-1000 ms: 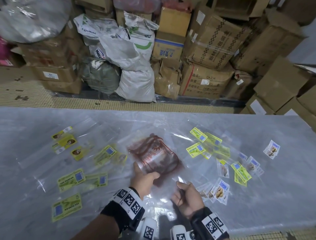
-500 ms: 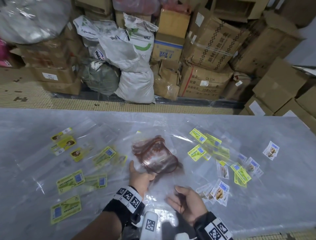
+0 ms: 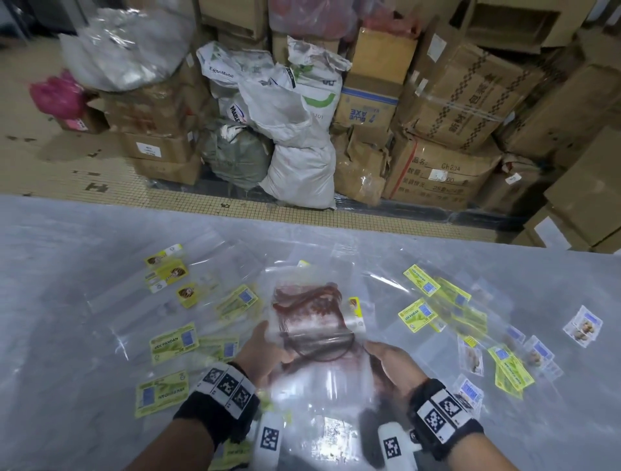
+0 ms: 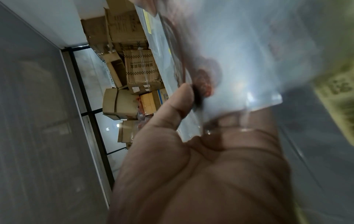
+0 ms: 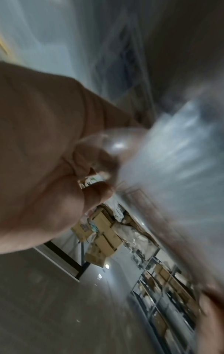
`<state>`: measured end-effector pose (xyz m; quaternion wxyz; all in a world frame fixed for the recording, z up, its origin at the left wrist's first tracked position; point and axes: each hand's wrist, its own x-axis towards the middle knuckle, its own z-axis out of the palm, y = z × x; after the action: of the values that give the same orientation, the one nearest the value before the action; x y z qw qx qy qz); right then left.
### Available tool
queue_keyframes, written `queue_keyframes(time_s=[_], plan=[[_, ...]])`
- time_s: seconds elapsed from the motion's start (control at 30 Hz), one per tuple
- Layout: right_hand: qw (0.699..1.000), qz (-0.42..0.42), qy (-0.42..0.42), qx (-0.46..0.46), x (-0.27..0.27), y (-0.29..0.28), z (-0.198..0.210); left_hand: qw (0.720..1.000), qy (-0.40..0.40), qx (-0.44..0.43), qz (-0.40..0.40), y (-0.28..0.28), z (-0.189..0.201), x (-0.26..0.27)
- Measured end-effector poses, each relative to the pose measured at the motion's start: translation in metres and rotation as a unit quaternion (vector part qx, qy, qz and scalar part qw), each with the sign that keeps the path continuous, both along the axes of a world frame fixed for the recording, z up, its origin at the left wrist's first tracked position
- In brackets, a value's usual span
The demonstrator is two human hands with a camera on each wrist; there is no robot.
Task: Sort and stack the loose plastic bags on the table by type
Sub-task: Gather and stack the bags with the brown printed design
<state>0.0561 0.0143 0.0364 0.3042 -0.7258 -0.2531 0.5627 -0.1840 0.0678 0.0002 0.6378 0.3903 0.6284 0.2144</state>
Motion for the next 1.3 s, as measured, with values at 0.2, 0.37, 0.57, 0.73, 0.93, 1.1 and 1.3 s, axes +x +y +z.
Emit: queue_keyframes(time_s=[0.2, 0.37, 0.57, 0.73, 0.93, 1.1, 1.3], plan=[[0.995, 0.066, -0.045, 0.062, -0.009, 0.022, -0.006, 0.999, 0.006, 0.021, 0.026, 0.0, -0.002, -0.006], [0.995, 0.074, -0.014, 0.073, -0.017, 0.019, -0.015, 0.998, -0.001, 0.018, 0.061, 0.003, 0.003, -0.003], [0.997, 0.042, 0.028, 0.052, -0.022, 0.009, -0.022, 0.997, 0.056, 0.032, 0.034, 0.002, -0.001, -0.003], [0.998, 0.0, 0.027, 0.064, -0.02, 0.015, -0.011, 0.993, 0.111, 0.02, -0.012, 0.006, 0.009, -0.001], [0.998, 0.019, 0.029, 0.046, -0.022, 0.026, -0.009, 0.999, 0.026, 0.009, 0.039, 0.007, 0.021, 0.002], [0.989, -0.004, 0.144, 0.038, -0.022, 0.026, -0.008, 0.992, -0.09, -0.028, 0.089, 0.013, 0.027, -0.009], [0.96, -0.042, 0.273, 0.033, -0.022, 0.017, 0.004, 0.988, -0.138, -0.05, 0.045, 0.015, 0.044, -0.006]])
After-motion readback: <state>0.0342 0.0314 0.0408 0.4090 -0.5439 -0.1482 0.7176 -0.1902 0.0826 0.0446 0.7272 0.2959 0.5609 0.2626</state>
